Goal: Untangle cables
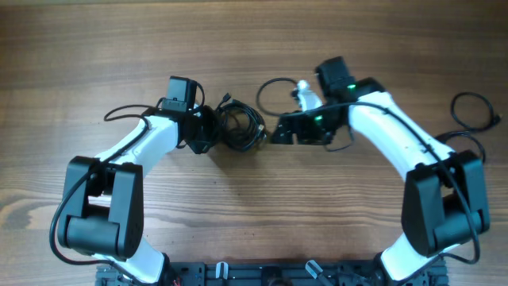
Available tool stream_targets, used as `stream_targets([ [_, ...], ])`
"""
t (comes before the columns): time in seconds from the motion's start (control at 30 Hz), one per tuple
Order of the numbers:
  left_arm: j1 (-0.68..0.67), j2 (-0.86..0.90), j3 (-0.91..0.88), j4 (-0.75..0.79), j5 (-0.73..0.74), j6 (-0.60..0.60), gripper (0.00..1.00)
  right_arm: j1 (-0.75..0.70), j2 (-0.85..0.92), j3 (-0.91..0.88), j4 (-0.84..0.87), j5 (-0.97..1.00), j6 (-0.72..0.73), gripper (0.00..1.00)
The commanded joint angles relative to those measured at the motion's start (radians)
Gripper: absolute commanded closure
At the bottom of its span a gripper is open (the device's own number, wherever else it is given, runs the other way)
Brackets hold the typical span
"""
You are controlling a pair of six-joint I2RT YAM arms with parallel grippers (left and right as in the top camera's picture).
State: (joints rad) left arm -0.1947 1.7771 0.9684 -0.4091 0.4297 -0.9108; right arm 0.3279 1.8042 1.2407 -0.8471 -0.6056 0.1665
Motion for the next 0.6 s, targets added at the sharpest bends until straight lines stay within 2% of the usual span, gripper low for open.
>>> stream_targets([
  [0.0, 0.037, 0.01, -0.007, 0.011, 0.121, -0.122, 0.96, 0.111, -0.013, 0.009, 0.104, -0.035, 0.204, 0.21],
  [0.1, 0.054, -0.004, -0.007, 0.024, 0.176, -0.136, 0.96, 0.157, -0.013, 0.009, 0.18, -0.031, 0.309, 0.24],
  [0.13, 0.06, -0.007, -0.007, 0.024, 0.189, -0.183, 0.96, 0.167, -0.013, 0.009, 0.201, -0.031, 0.338, 0.26],
  [0.23, 0.092, -0.008, -0.007, 0.026, 0.358, -0.46, 0.96, 0.185, -0.013, 0.009, 0.262, -0.02, 0.475, 0.34],
  [0.37, 0.142, -0.008, -0.007, 0.049, 0.547, -0.609, 0.96, 0.185, -0.013, 0.009, 0.3, -0.021, 0.681, 0.42],
  [0.43, 0.163, -0.008, -0.007, 0.083, 0.6, -0.653, 0.96, 0.185, -0.013, 0.009, 0.327, -0.021, 0.756, 0.42],
  [0.57, 0.172, -0.008, -0.007, 0.152, 0.621, -0.669, 0.96, 0.185, -0.013, 0.009, 0.435, -0.098, 0.748, 0.48],
])
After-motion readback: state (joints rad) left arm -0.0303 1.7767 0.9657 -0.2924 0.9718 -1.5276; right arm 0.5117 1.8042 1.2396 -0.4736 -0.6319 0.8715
